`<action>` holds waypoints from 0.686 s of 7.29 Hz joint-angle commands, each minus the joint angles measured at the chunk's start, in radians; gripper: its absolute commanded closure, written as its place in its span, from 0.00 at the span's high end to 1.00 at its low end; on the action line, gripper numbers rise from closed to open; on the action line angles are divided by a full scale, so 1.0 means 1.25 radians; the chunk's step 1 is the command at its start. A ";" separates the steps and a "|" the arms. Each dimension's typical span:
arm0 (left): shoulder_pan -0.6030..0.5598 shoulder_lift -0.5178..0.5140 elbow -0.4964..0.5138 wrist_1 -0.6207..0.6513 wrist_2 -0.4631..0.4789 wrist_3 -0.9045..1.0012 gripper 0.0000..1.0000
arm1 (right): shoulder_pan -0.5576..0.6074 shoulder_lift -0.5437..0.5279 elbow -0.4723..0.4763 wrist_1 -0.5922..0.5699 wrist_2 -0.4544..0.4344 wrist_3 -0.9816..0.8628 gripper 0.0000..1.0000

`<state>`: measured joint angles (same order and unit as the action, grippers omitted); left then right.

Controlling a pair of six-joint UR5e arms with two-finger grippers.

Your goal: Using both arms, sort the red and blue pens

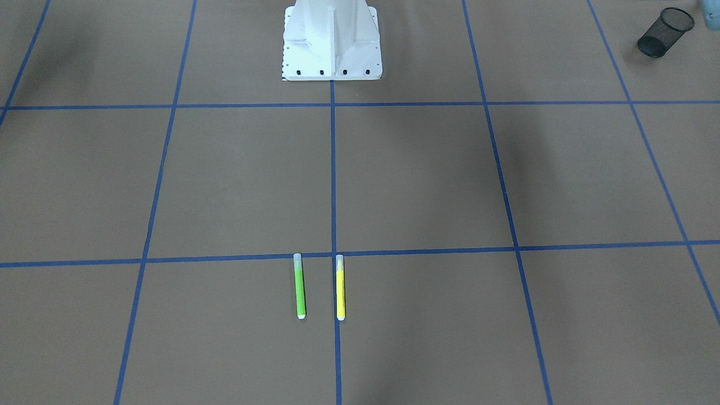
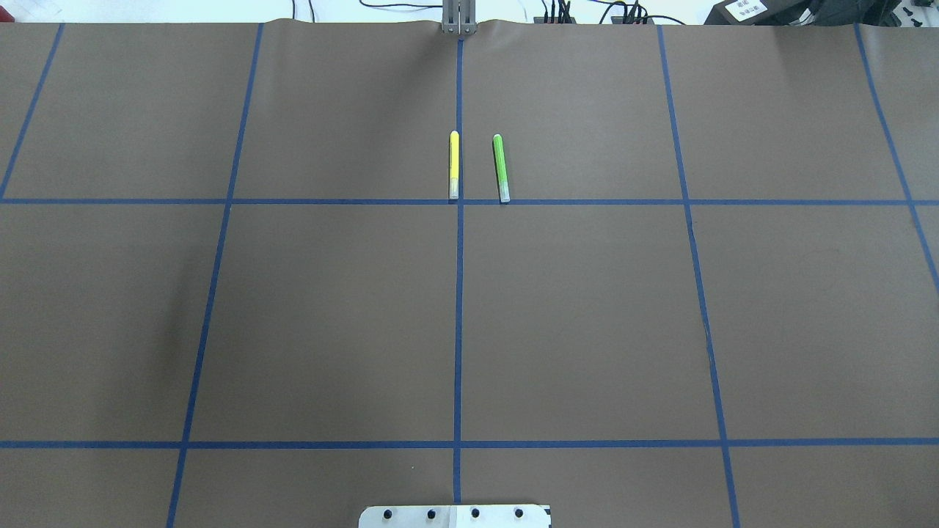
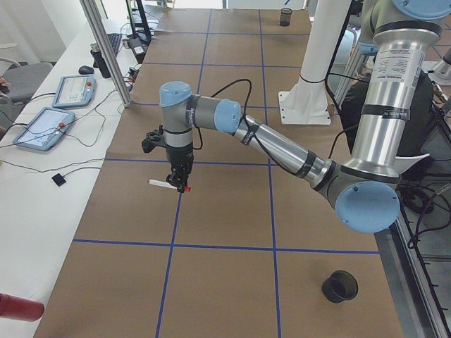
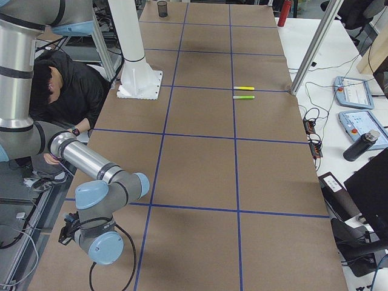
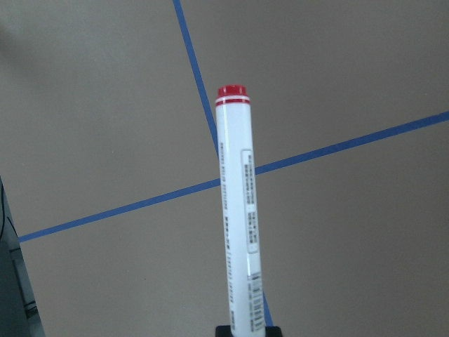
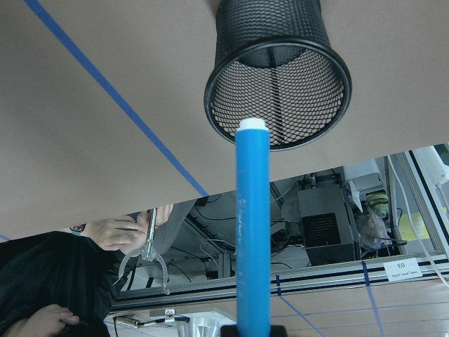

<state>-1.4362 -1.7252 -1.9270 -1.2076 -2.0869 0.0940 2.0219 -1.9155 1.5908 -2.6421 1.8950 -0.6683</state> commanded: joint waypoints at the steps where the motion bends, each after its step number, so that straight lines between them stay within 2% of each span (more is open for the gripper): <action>1: 0.000 -0.003 -0.001 -0.001 -0.022 -0.003 0.00 | 0.013 -0.004 -0.033 0.000 -0.002 0.006 0.00; 5: 0.000 -0.003 -0.006 -0.001 -0.031 -0.005 0.00 | 0.013 0.007 -0.066 0.003 0.029 0.018 0.00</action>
<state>-1.4346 -1.7287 -1.9335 -1.2088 -2.1180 0.0876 2.0386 -1.9096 1.5284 -2.6396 1.9105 -0.6492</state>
